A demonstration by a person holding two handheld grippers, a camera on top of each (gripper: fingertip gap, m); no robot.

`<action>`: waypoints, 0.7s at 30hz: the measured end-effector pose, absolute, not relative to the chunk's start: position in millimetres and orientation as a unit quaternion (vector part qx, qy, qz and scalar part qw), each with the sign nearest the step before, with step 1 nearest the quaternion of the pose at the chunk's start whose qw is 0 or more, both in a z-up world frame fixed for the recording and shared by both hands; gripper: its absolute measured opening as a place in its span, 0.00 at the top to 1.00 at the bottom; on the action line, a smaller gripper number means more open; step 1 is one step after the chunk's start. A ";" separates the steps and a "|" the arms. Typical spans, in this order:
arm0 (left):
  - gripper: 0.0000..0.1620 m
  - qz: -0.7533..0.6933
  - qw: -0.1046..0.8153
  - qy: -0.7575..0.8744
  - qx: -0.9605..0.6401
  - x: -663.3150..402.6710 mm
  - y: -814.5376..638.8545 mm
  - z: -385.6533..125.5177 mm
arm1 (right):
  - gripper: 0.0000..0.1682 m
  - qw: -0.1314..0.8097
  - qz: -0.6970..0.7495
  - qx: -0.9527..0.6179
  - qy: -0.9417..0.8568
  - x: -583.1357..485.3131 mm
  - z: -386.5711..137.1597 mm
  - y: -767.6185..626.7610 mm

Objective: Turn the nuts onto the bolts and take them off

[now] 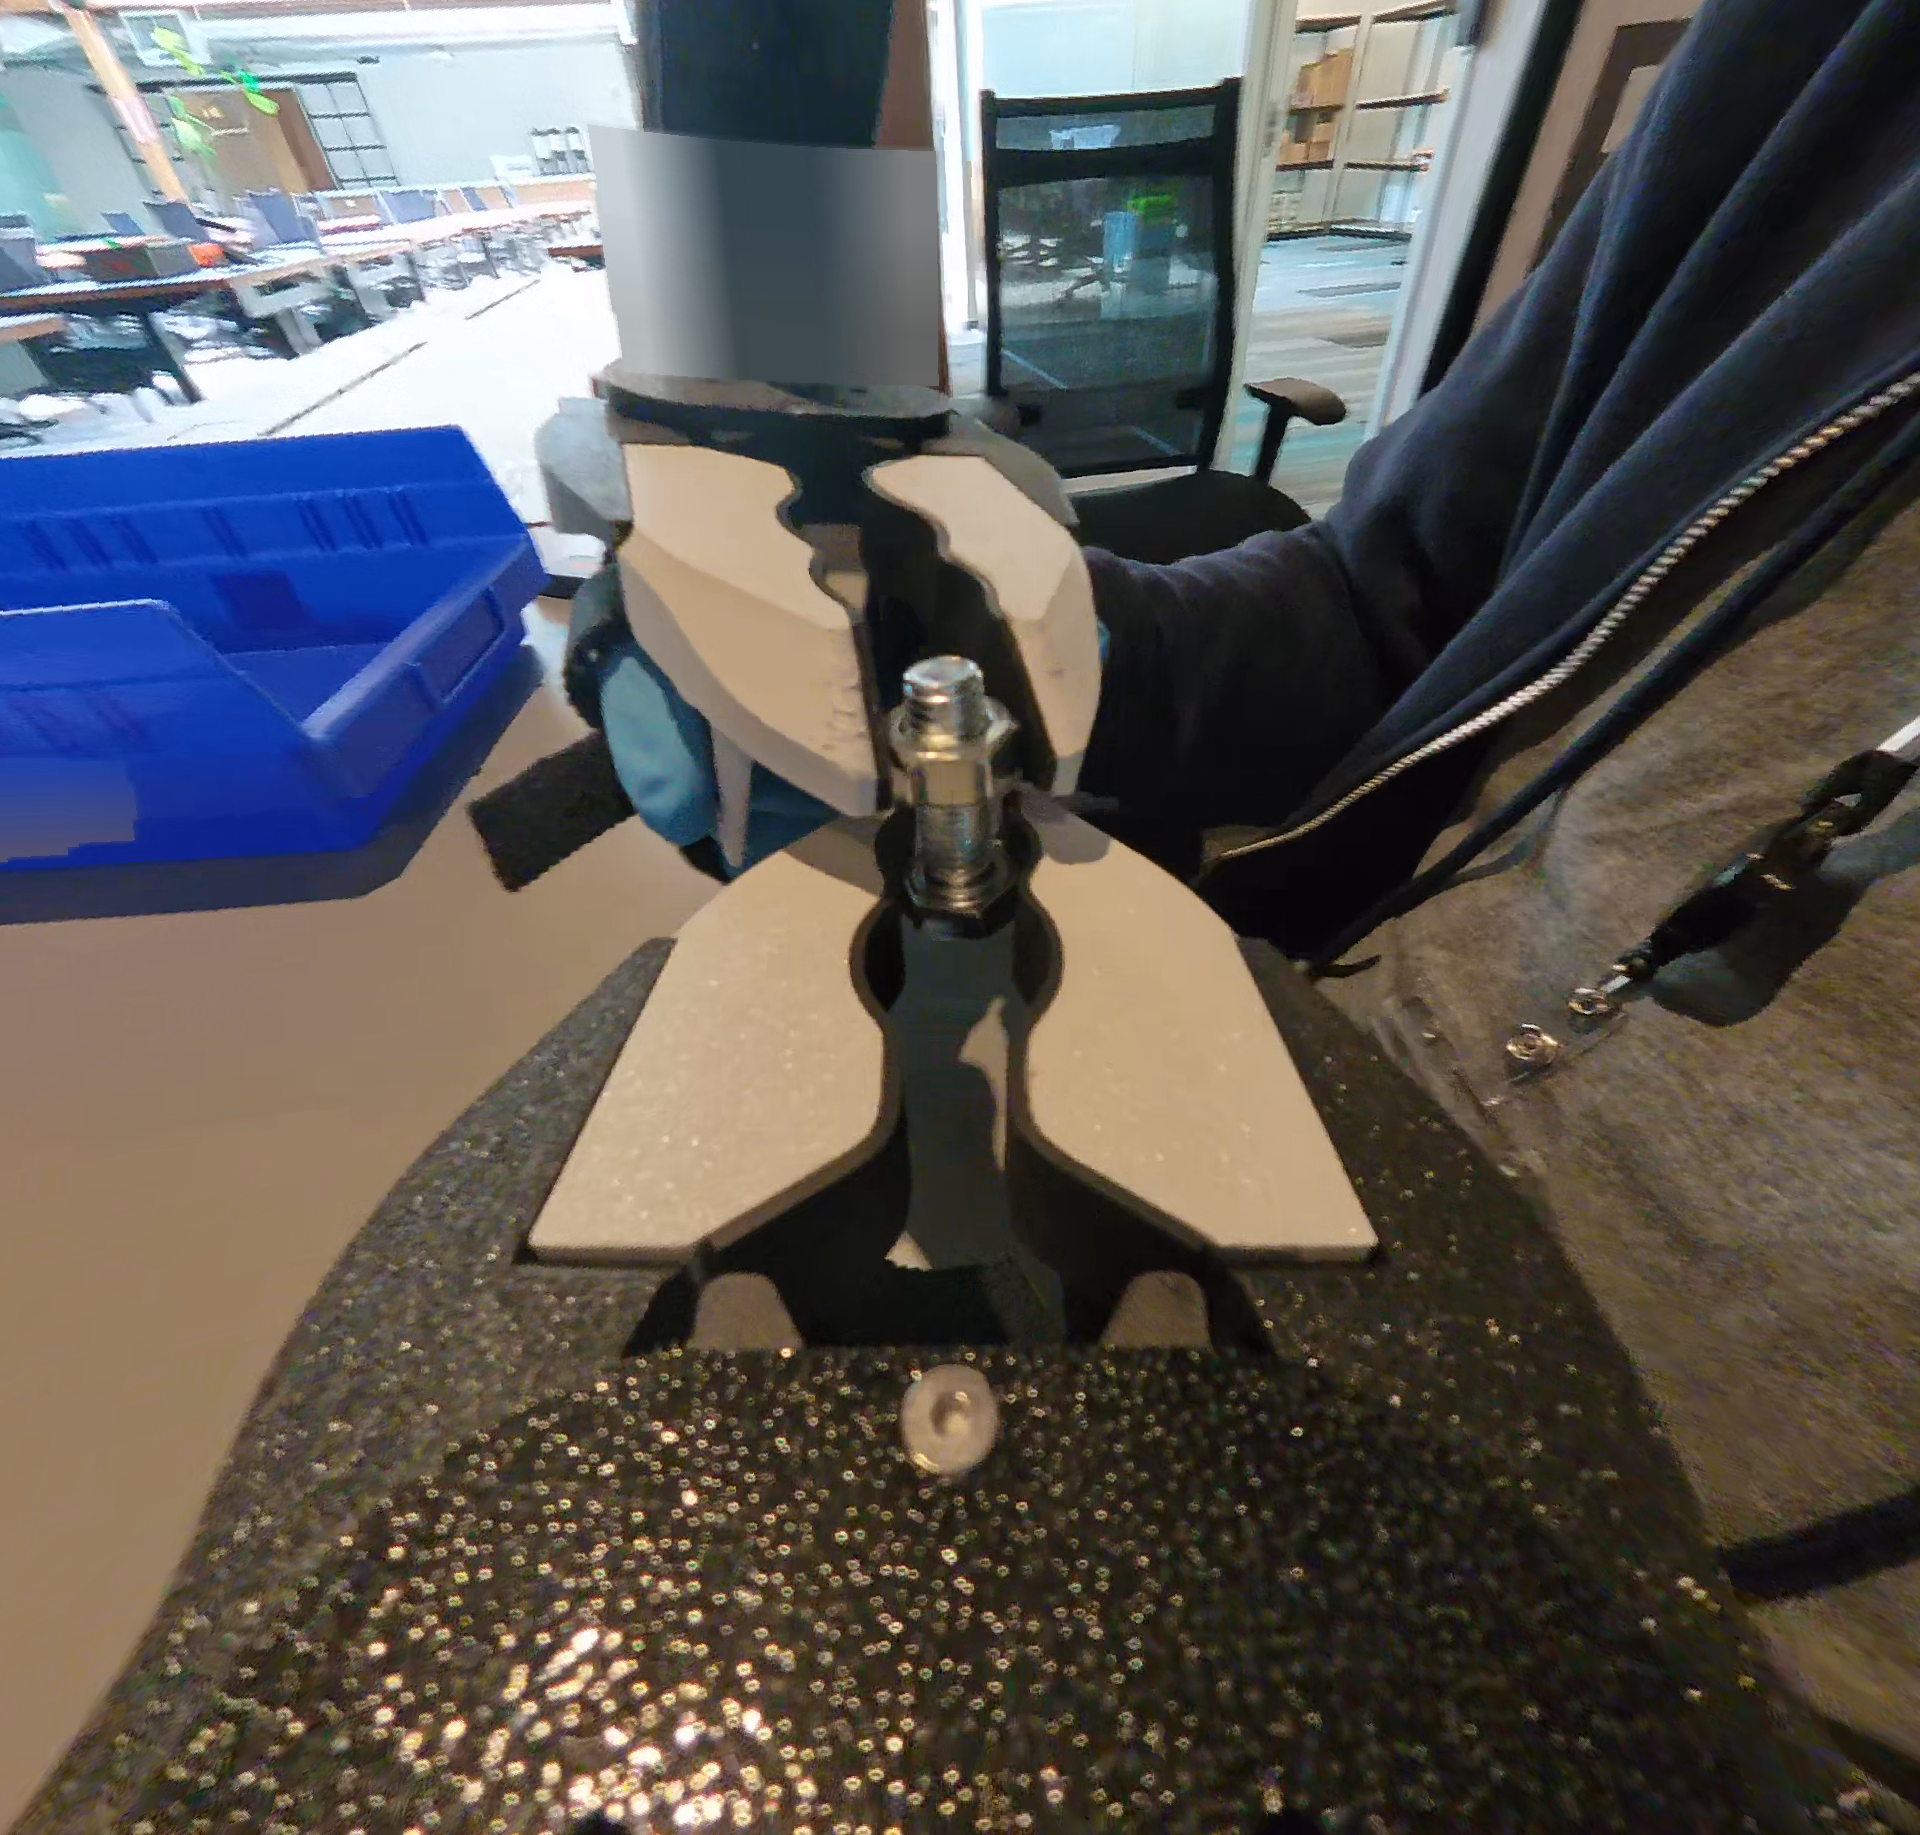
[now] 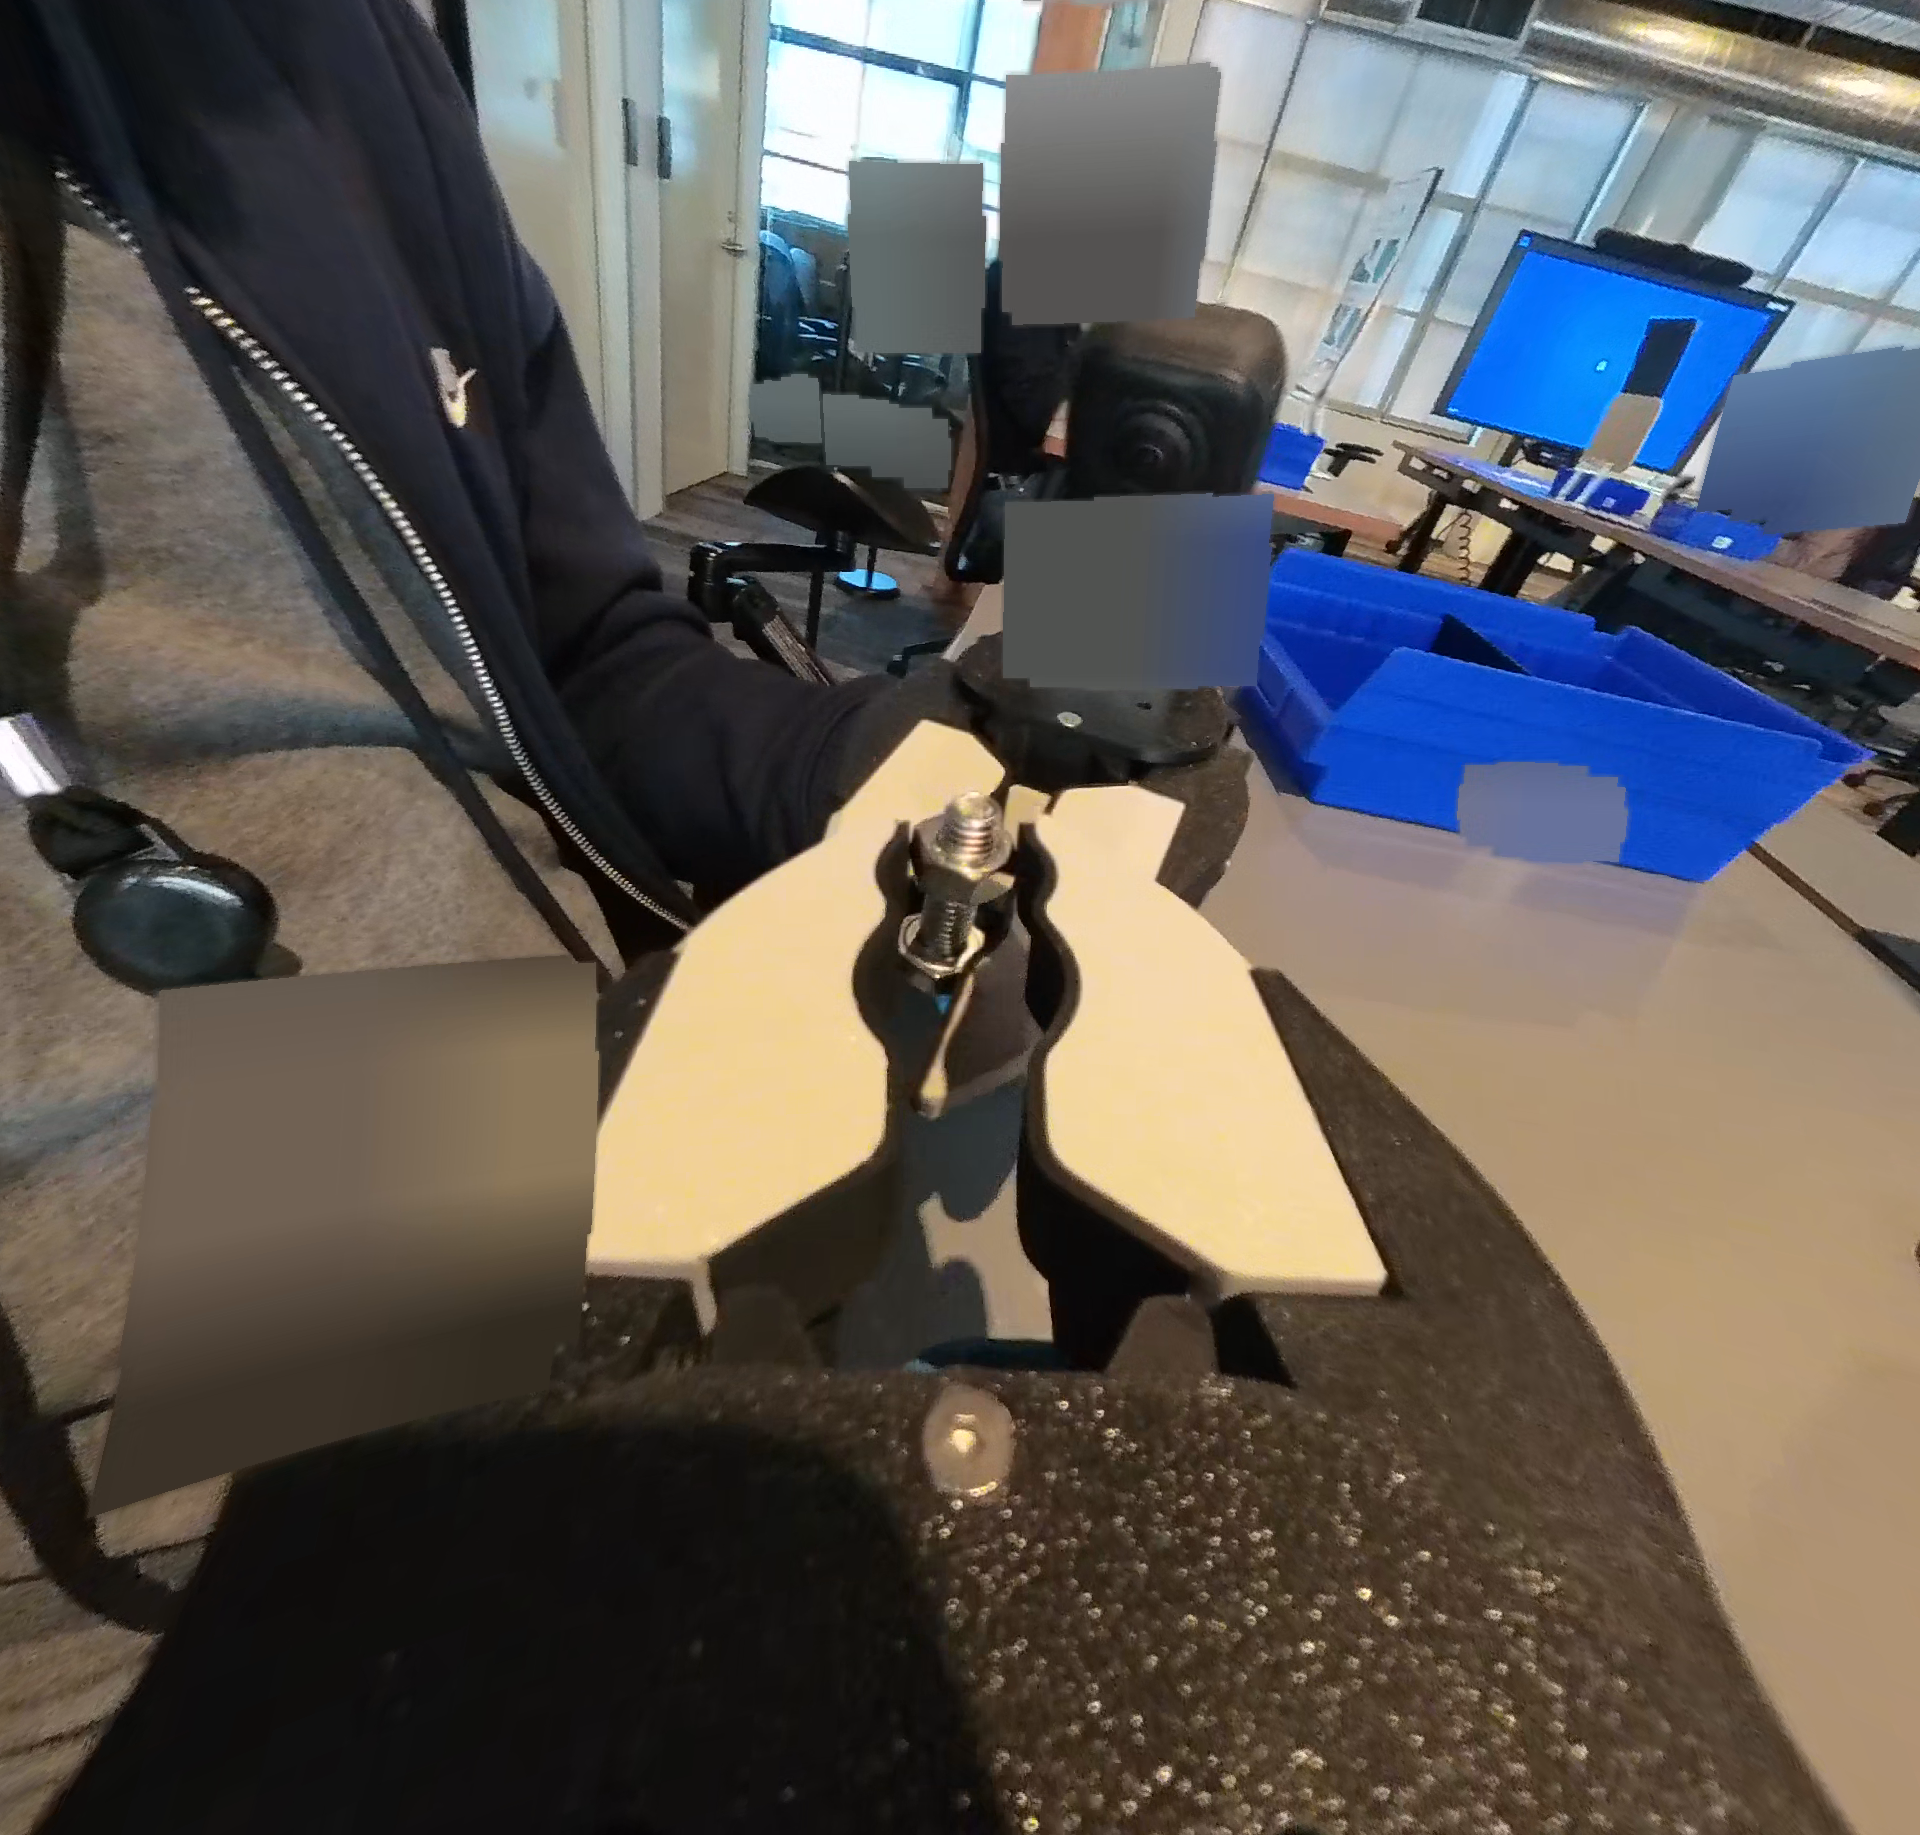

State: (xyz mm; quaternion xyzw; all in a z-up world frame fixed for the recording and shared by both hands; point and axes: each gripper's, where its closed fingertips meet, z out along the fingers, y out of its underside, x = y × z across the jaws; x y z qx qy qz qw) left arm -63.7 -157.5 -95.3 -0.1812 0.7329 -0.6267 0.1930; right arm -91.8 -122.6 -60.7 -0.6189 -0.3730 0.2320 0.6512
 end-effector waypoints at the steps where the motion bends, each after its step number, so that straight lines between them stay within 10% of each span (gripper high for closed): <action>1: 0.90 -0.623 0.207 0.730 -0.191 -59.4 -153.7 -94.6 | 0.89 0.655 0.222 -0.624 -0.364 -88.8 -60.1 -119.2; 11: 0.90 -0.447 0.466 0.685 -0.338 -6.4 -78.9 -98.4 | 0.89 0.697 0.065 -0.691 -0.180 -42.3 -63.7 -66.5; 21: 0.90 -0.559 0.357 0.691 -0.287 -24.1 -110.2 -90.2 | 0.73 0.714 0.120 -0.646 -0.242 -54.0 -45.3 -87.6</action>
